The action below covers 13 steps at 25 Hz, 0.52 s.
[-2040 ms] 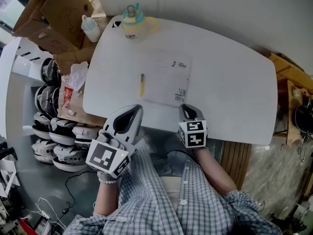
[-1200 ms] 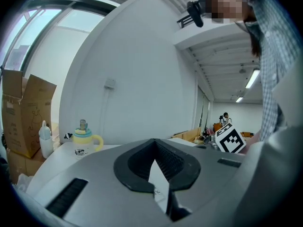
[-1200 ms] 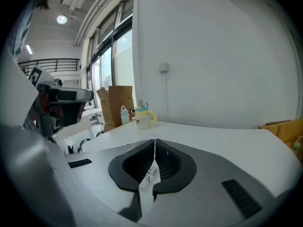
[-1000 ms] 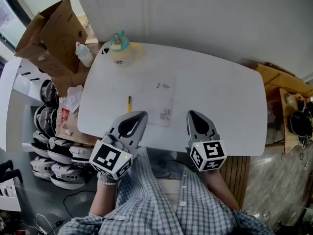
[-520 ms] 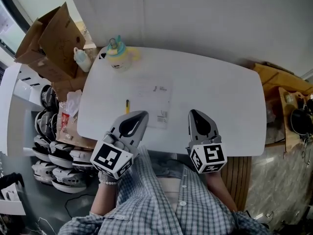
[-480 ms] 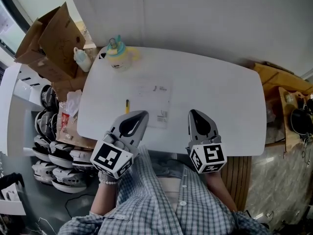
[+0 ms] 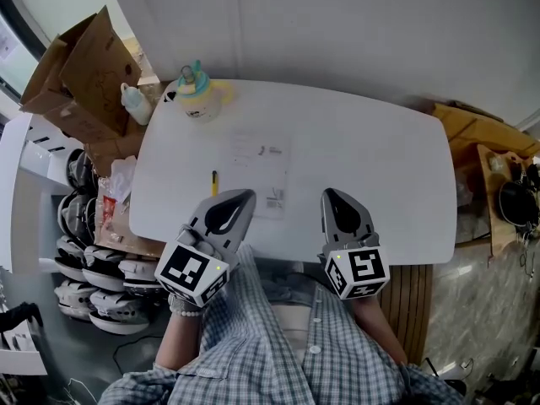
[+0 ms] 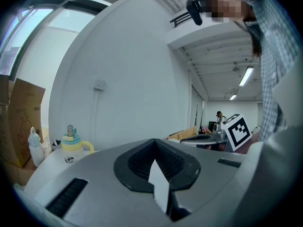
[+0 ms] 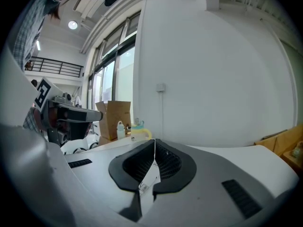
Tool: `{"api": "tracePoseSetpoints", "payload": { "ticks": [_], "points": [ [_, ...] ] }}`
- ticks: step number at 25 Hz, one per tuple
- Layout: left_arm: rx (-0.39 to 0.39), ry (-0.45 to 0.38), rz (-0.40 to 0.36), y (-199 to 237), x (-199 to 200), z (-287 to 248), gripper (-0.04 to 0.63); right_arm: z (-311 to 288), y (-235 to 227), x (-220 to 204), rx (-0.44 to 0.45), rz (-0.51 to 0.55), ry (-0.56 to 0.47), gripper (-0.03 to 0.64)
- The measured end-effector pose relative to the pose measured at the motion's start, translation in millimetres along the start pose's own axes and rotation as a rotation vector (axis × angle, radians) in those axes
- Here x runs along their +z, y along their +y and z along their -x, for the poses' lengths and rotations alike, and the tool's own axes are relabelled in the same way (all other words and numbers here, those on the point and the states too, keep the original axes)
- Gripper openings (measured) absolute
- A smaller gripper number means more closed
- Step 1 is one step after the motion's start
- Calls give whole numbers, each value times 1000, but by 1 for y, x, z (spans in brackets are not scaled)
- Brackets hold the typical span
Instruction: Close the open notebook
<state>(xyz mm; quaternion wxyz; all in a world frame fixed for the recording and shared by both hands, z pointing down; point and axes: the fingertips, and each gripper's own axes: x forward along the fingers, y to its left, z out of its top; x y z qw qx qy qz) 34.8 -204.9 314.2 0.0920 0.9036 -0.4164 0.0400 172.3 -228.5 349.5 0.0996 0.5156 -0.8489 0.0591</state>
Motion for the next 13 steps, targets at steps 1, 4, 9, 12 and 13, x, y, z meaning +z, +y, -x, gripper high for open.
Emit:
{"api": "tracePoseSetpoints", "payload": {
  "ticks": [1, 4, 9, 12, 13],
  "points": [
    [0, -1, 0, 0, 0, 0, 6, 0, 1, 0, 2, 0, 0, 23],
    [6, -2, 3, 0, -1, 2, 6, 0, 4, -1, 10, 3, 2, 23],
    [4, -1, 5, 1, -1, 3, 6, -2, 7, -1, 21, 8, 8, 23],
    [5, -2, 4, 2, -2, 4, 6, -3, 10, -3, 26, 12, 14, 23],
    [5, -2, 4, 2, -3, 4, 6, -4, 11, -4, 28, 14, 16, 23]
  ]
}}
